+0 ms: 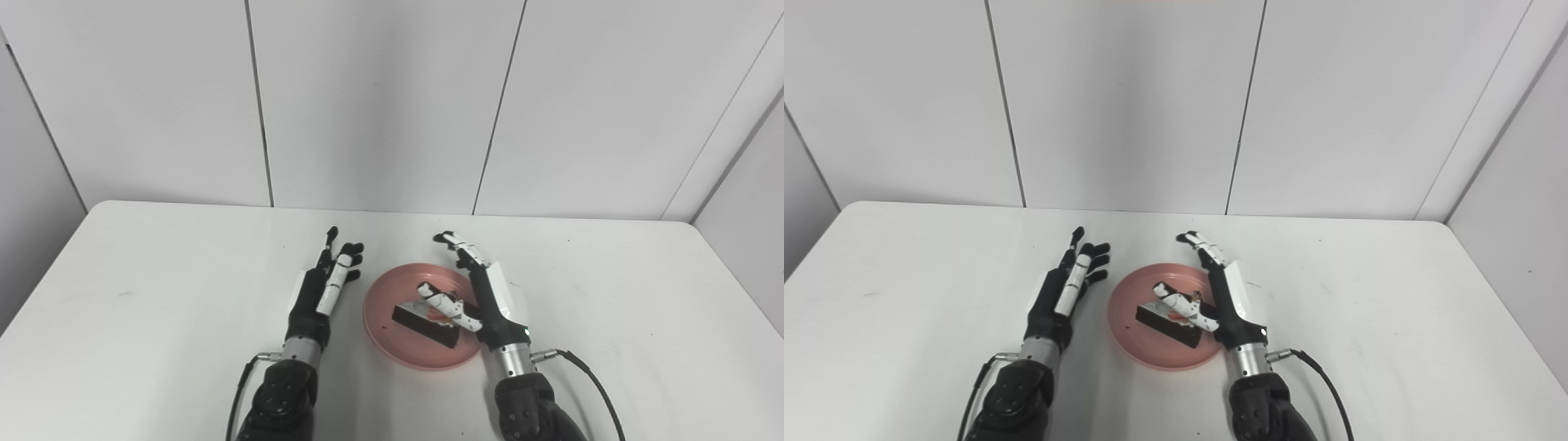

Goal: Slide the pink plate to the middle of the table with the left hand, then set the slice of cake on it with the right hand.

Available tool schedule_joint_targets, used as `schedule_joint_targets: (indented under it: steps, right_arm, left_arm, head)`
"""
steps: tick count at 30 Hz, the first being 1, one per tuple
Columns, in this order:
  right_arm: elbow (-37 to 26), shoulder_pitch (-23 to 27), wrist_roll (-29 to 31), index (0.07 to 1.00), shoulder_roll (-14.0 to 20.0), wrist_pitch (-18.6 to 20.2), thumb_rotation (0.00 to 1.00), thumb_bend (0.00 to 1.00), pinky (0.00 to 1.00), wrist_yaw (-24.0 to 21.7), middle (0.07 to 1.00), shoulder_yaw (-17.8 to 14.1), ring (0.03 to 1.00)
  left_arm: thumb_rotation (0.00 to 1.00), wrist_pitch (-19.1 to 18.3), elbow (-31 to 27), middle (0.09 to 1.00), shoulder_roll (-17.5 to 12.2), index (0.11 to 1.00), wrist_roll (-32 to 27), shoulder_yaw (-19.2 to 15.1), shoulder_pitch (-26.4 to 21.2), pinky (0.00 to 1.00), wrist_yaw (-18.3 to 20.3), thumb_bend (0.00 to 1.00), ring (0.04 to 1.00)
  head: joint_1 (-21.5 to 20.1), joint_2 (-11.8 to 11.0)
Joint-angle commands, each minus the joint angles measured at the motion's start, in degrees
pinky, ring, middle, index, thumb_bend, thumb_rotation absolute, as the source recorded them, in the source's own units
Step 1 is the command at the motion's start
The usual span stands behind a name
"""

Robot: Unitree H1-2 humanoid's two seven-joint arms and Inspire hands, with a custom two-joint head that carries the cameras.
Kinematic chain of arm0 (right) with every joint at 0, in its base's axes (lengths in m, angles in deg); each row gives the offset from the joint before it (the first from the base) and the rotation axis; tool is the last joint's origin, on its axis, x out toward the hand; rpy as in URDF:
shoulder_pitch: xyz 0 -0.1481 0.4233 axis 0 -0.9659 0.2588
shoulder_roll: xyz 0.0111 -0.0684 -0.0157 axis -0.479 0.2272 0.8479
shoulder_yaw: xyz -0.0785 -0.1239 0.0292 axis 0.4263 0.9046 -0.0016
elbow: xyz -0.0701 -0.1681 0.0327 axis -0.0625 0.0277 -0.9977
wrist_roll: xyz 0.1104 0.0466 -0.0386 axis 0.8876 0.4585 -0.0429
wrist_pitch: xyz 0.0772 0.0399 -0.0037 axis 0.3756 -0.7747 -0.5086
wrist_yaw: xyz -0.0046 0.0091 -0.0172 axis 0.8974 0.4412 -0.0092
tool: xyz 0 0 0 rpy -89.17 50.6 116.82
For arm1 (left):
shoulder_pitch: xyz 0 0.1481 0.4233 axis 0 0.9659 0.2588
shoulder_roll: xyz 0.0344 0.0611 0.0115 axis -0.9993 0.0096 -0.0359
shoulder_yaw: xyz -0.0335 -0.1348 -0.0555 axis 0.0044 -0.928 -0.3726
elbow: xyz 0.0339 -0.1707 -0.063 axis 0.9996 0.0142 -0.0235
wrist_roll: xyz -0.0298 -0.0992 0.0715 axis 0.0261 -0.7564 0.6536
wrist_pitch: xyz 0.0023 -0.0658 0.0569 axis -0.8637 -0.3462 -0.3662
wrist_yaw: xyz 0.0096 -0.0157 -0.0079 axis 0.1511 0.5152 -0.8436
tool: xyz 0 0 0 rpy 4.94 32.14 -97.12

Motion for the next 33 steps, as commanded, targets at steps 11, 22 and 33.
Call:
schedule_joint_targets:
  steps: [11, 22, 33]
  right_arm:
    - [2.0, -1.8, 19.8, 0.822, -3.2, -2.9, 1.00, 0.60, 0.73, -8.8, 0.818, -6.3, 0.764]
    - [0.1, -1.0, 28.8, 0.820, -3.1, 12.2, 1.00, 0.68, 0.73, -15.5, 0.811, -10.3, 0.782]
    - [-1.2, -0.7, 29.0, 0.870, -1.2, 17.1, 1.00, 0.76, 0.82, -19.7, 0.881, -9.7, 0.874]
  left_arm:
    - [0.86, -3.2, -4.5, 0.981, -2.4, 0.976, 0.7, -0.8, 4.3, 0.95, -0.7, 0.54, 0.968]
    - [0.90, -0.6, -3.2, 1.000, -0.8, 0.986, 0.4, -1.3, 4.6, 1.00, -1.4, 0.57, 1.000]
    - [0.92, 0.7, -3.3, 1.000, 0.2, 1.000, 0.1, -1.6, 4.5, 1.00, -1.1, 0.62, 1.000]
  head:
    - [-0.5, 0.4]
    - [-0.3, 1.1]
    - [0.2, 1.5]
